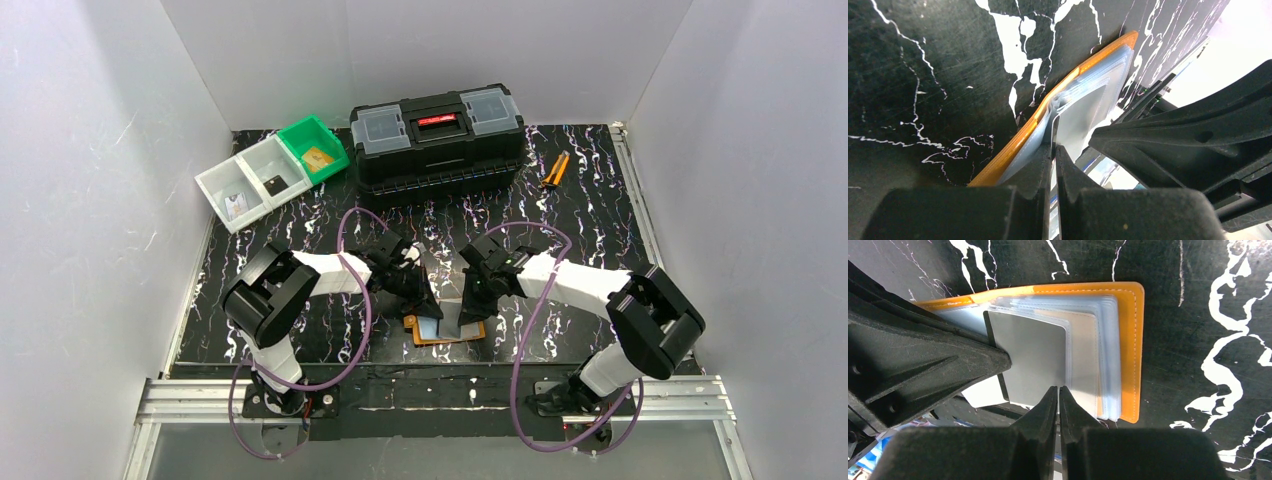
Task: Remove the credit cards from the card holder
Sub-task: Remove the credit card from the card holder.
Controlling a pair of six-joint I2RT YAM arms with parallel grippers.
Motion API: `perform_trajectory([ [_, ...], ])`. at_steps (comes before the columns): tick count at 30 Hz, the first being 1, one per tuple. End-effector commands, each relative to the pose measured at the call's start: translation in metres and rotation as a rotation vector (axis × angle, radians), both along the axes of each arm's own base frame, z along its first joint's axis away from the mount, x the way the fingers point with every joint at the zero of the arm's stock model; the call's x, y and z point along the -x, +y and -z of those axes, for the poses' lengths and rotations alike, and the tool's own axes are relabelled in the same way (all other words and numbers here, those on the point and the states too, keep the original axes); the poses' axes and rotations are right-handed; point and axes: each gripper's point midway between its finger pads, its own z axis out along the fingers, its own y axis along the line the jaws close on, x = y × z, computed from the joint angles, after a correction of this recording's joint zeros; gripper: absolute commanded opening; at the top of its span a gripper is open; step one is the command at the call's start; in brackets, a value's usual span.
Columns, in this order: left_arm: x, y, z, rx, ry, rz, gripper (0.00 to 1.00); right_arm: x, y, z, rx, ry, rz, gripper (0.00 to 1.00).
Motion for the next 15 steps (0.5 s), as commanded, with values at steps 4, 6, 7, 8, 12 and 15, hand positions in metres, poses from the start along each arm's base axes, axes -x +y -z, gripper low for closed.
perform_trajectory([
  [4, 0.009, 0.016, 0.02, -0.123, 0.017, 0.002, 0.0, -0.006, 0.011, -0.002, -0.016, -0.007, 0.012, 0.08],
  [6, 0.009, 0.015, 0.02, -0.121, 0.017, 0.003, 0.0, -0.006, 0.01, 0.002, -0.012, -0.003, 0.015, 0.07],
  [7, 0.01, 0.015, 0.02, -0.121, 0.016, 0.004, 0.0, -0.005, 0.009, 0.003, -0.006, 0.001, 0.019, 0.06],
  [8, 0.01, 0.016, 0.02, -0.122, 0.018, 0.003, 0.0, -0.005, 0.008, 0.005, -0.001, 0.004, 0.021, 0.06],
  [12, 0.01, 0.017, 0.02, -0.123, 0.014, 0.004, 0.0, 0.0, 0.001, 0.016, 0.027, 0.026, 0.032, 0.03],
  [15, 0.011, 0.019, 0.019, -0.133, 0.009, 0.007, 0.0, 0.005, -0.008, 0.022, 0.06, 0.039, 0.046, 0.01],
])
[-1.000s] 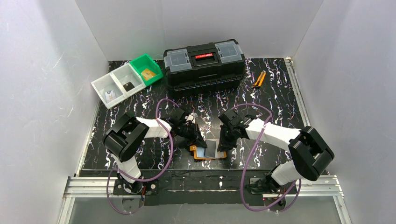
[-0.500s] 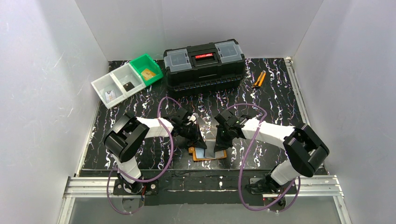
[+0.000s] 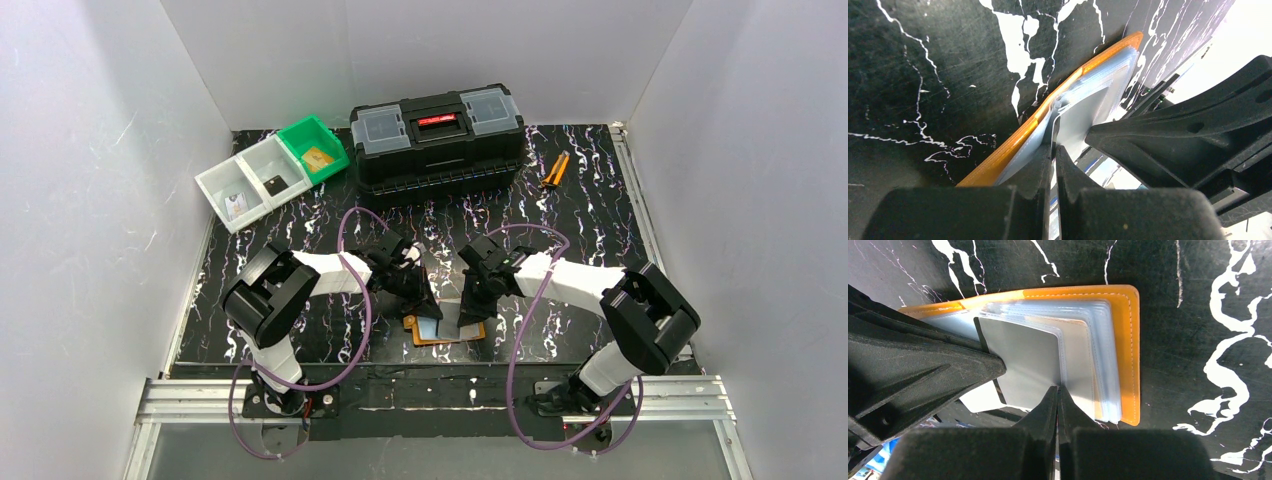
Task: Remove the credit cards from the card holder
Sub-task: Remove the credit card from the card holder.
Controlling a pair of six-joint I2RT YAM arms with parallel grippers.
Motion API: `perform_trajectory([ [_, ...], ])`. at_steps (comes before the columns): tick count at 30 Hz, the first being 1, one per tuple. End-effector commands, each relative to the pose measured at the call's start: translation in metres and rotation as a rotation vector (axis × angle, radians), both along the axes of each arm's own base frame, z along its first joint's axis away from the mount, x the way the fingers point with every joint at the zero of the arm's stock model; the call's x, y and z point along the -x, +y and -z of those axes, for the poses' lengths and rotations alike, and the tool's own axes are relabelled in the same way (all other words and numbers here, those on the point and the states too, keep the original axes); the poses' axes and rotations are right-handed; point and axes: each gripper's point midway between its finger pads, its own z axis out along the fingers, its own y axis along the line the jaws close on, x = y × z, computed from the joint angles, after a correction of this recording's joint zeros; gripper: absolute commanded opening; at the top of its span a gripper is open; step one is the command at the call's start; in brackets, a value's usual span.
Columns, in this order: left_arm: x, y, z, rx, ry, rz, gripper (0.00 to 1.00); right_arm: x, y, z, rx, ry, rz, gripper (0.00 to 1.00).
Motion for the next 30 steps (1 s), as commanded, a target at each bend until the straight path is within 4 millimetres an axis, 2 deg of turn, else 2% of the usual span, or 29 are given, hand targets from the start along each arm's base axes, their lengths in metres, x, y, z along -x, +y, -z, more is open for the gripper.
perform_trajectory([
  [1, 0.01, 0.02, 0.018, -0.122, 0.008, 0.004, 0.0, 0.006, -0.011, 0.017, 0.059, 0.014, 0.028, 0.01],
  [10, 0.01, 0.033, 0.019, -0.155, -0.009, -0.001, 0.0, 0.017, -0.034, 0.028, 0.126, 0.031, 0.055, 0.01],
  [23, 0.006, 0.04, 0.013, -0.136, -0.03, -0.008, 0.0, 0.018, -0.042, 0.031, 0.146, 0.036, 0.071, 0.01],
  [30, 0.006, 0.037, 0.01, -0.108, -0.037, -0.006, 0.03, 0.018, -0.044, 0.031, 0.148, 0.039, 0.073, 0.01],
])
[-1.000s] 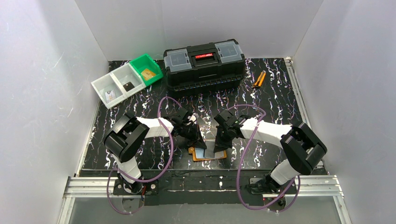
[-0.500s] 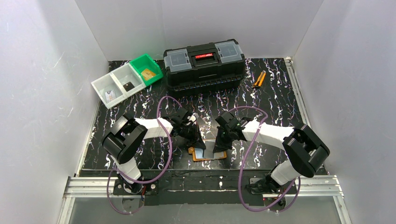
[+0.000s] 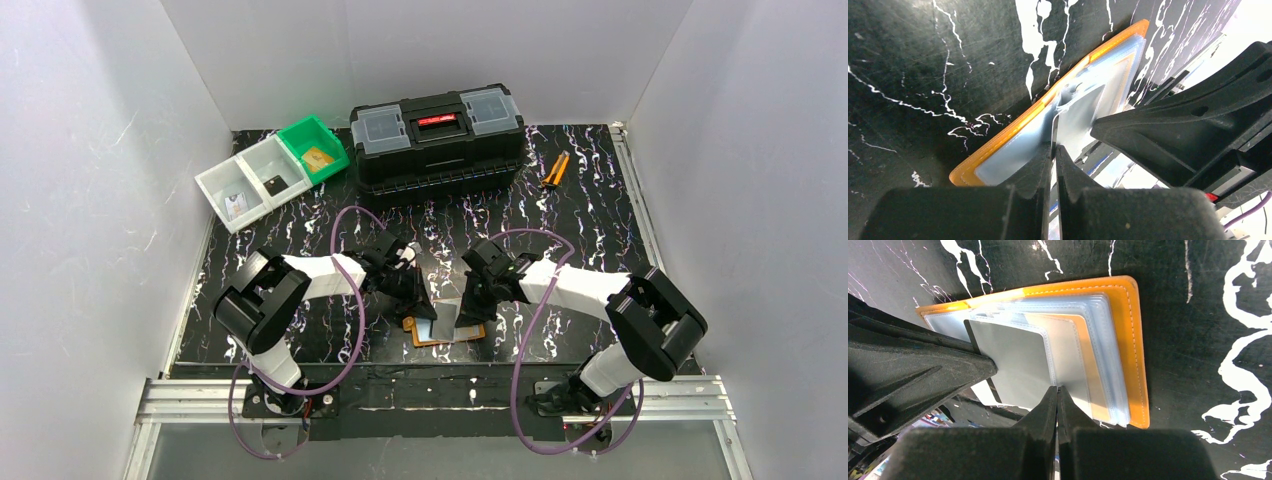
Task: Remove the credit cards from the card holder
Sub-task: Remove the credit card from the card holder.
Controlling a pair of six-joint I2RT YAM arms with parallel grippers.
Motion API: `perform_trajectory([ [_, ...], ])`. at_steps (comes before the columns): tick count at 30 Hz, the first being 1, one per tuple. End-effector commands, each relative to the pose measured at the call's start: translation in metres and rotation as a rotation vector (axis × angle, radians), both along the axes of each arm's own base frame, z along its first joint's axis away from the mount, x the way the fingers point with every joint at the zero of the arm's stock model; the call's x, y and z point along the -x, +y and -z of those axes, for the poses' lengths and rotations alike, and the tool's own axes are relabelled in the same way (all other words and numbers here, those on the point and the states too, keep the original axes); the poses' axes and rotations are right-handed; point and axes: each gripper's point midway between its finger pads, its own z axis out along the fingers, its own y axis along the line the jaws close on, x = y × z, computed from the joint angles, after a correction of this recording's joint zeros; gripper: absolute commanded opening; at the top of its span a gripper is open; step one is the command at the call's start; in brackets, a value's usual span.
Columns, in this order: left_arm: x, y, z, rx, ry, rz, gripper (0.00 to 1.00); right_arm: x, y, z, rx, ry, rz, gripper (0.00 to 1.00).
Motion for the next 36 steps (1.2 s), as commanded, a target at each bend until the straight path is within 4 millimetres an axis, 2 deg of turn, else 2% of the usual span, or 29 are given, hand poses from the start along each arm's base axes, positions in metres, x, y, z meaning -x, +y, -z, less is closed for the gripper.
perform_trajectory([
  [1, 0.006, 0.022, 0.012, -0.085, 0.005, -0.019, 0.04, 0.017, -0.046, 0.029, 0.193, 0.048, 0.015, 0.01],
  [6, 0.006, 0.019, 0.009, -0.06, 0.002, -0.011, 0.14, 0.017, -0.044, 0.029, 0.19, 0.049, 0.011, 0.01],
  [8, 0.007, 0.019, 0.009, -0.056, 0.002, -0.01, 0.14, 0.017, -0.044, 0.029, 0.19, 0.05, 0.009, 0.01],
  [15, 0.006, 0.019, 0.007, -0.048, -0.003, -0.016, 0.1, 0.016, -0.045, 0.029, 0.192, 0.05, 0.012, 0.01],
  [20, 0.006, 0.016, 0.004, -0.026, 0.002, -0.011, 0.0, 0.016, -0.044, 0.029, 0.192, 0.05, 0.01, 0.01],
  [26, 0.003, 0.011, -0.001, -0.001, -0.018, -0.008, 0.0, 0.015, -0.044, 0.029, 0.195, 0.049, 0.009, 0.01],
  [31, 0.002, 0.026, 0.005, -0.067, -0.005, -0.033, 0.0, 0.016, -0.046, 0.029, 0.202, 0.05, 0.01, 0.01],
  [36, -0.002, 0.036, 0.002, -0.08, -0.018, -0.046, 0.0, 0.015, -0.048, 0.029, 0.203, 0.05, 0.013, 0.01],
])
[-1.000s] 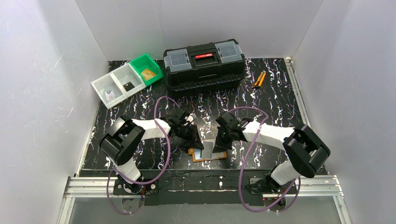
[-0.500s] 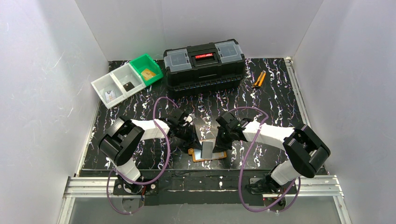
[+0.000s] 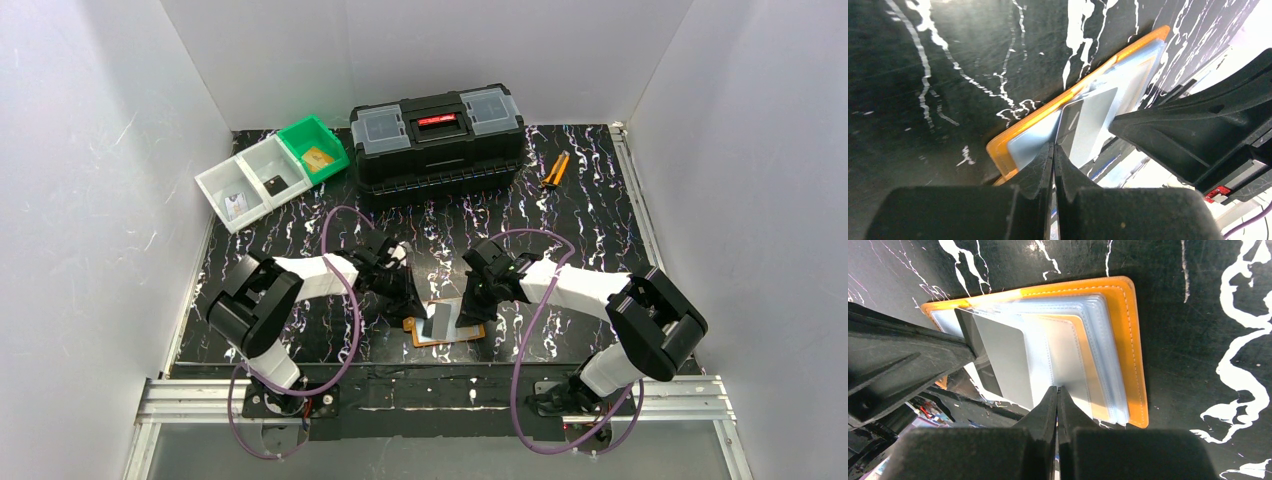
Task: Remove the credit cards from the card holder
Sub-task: Remove the credit card from the card holder.
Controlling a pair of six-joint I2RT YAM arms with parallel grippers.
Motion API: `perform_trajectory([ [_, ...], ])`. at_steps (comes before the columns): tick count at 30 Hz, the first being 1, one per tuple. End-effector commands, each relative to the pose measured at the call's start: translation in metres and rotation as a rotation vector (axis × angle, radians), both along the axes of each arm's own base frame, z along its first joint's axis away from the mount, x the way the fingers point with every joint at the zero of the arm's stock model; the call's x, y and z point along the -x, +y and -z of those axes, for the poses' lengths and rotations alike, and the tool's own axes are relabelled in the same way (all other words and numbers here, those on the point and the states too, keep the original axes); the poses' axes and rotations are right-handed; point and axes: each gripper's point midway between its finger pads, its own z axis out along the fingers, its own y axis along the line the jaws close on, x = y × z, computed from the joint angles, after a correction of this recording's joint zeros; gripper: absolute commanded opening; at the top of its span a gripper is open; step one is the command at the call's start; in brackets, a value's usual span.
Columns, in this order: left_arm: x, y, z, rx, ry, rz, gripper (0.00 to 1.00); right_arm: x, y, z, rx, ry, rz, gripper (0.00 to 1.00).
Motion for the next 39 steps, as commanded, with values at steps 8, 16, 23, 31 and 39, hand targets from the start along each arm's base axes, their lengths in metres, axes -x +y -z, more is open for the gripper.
perform_trajectory([
  [8, -0.003, 0.021, -0.008, -0.02, -0.042, -0.023, 0.0, 0.015, -0.046, 0.028, 0.204, 0.047, 0.007, 0.01],
  [16, -0.008, 0.006, -0.025, 0.078, -0.073, 0.01, 0.04, 0.012, -0.041, 0.027, 0.187, 0.044, -0.001, 0.01],
  [23, -0.01, 0.0, -0.026, 0.114, -0.071, 0.024, 0.14, 0.012, -0.04, 0.028, 0.185, 0.046, -0.009, 0.01],
  [31, -0.008, 0.0, -0.014, 0.097, -0.037, 0.034, 0.2, 0.011, -0.038, 0.029, 0.183, 0.049, -0.015, 0.01],
  [39, -0.003, 0.004, -0.004, 0.072, -0.022, 0.049, 0.3, 0.011, -0.037, 0.031, 0.184, 0.054, -0.019, 0.01],
])
